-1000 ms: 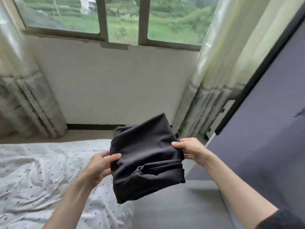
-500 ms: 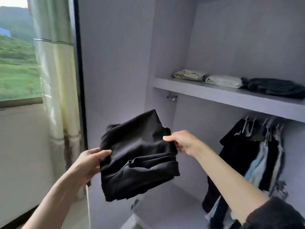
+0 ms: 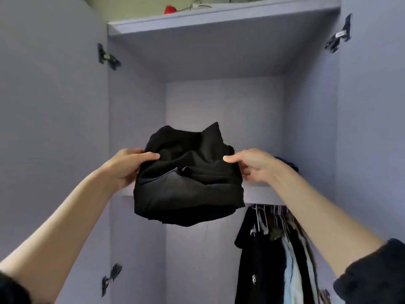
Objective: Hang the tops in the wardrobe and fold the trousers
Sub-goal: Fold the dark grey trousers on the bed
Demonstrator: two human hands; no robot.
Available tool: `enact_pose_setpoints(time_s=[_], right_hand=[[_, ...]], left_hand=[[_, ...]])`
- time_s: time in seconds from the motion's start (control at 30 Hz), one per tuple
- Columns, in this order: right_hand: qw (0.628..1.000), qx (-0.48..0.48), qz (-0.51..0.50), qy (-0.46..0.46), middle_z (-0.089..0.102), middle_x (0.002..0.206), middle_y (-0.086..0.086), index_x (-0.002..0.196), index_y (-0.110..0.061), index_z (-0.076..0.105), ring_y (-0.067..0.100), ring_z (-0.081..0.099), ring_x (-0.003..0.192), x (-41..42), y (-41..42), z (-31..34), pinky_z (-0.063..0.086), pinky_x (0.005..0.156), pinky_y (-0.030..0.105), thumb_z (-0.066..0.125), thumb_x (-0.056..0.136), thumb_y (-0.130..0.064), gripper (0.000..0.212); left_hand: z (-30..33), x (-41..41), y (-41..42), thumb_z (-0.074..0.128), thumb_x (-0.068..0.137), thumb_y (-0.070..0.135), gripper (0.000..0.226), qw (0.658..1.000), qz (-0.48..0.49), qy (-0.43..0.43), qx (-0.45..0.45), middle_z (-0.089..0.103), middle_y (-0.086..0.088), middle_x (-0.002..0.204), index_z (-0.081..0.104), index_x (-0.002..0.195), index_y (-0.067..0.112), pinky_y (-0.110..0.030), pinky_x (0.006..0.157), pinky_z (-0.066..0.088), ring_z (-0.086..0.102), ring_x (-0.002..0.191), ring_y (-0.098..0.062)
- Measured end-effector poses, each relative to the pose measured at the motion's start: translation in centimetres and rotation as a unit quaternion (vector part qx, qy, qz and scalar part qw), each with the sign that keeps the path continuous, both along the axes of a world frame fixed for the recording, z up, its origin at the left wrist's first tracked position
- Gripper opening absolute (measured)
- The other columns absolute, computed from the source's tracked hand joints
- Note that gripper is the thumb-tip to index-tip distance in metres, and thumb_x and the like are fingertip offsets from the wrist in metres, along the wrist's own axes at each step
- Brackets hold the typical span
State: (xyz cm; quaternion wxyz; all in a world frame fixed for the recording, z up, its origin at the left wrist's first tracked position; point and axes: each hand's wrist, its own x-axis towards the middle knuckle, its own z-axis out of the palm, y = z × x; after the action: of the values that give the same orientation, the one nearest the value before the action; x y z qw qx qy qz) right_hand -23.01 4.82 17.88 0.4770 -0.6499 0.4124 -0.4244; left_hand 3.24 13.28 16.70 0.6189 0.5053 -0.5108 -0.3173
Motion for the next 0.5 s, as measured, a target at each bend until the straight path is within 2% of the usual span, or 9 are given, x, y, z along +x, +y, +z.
enact_pose_setpoints(time_s=[0.17,0.3,0.5], right_hand=[[0.997,-0.036,-0.065,-0.030,0.068,0.102,0.007,0.099,-0.007,0.064,0.021,0.065,0.085,-2.1,-2.6,4.7,0.051,0.065,0.030,0.069,0.083,-0.011,0.018],[0.991,-0.068,-0.103,-0.044,0.068,0.105,0.008,0.107,-0.005,0.062,0.021,0.066,0.087,-4.4,-5.5,6.4,0.052,0.062,0.030,0.068,0.084,-0.011,0.024],[0.987,-0.073,-0.129,-0.058,0.067,0.109,0.008,0.114,-0.003,0.059,0.021,0.066,0.090,-6.8,-12.8,6.1,0.052,0.063,0.030,0.068,0.084,-0.012,0.032]], left_hand=[[4.8,-1.6,-6.0,0.065,0.086,0.012,0.025,0.998,-0.043,-0.003,-0.043,0.068,-0.010,0.092,0.062,0.108,-0.001,-0.020,0.055,0.055,0.066,0.073,-0.017],[6.2,-3.7,-11.0,0.065,0.087,0.012,0.024,0.995,-0.067,0.001,-0.075,0.068,-0.009,0.103,0.062,0.109,0.004,-0.024,0.070,0.057,0.066,0.090,-0.019],[5.8,-6.1,-19.5,0.064,0.087,0.014,0.011,0.994,-0.079,-0.007,-0.073,0.066,-0.007,0.104,0.062,0.097,0.011,-0.026,0.075,0.052,0.064,0.096,-0.019]])
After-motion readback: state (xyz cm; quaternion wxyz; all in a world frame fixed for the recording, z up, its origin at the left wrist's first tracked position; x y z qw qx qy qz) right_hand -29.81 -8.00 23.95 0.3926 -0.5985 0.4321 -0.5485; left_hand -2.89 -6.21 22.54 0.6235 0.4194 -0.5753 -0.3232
